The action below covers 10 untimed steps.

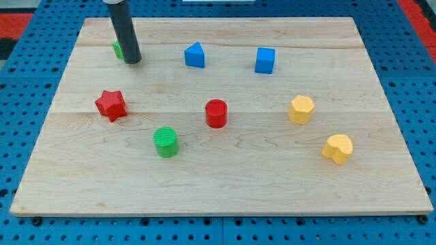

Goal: Push the blue cube into the blue triangle

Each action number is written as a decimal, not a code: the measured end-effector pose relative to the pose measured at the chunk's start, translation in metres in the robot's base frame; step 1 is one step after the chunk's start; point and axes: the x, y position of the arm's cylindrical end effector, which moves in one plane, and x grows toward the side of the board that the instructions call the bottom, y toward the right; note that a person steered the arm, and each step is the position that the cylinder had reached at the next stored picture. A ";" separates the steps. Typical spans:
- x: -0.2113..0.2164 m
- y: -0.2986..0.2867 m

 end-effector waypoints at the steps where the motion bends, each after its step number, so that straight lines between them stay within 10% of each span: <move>1: -0.008 0.048; 4: -0.084 0.228; 5: -0.044 0.300; 6: 0.015 0.295; 10: -0.031 0.113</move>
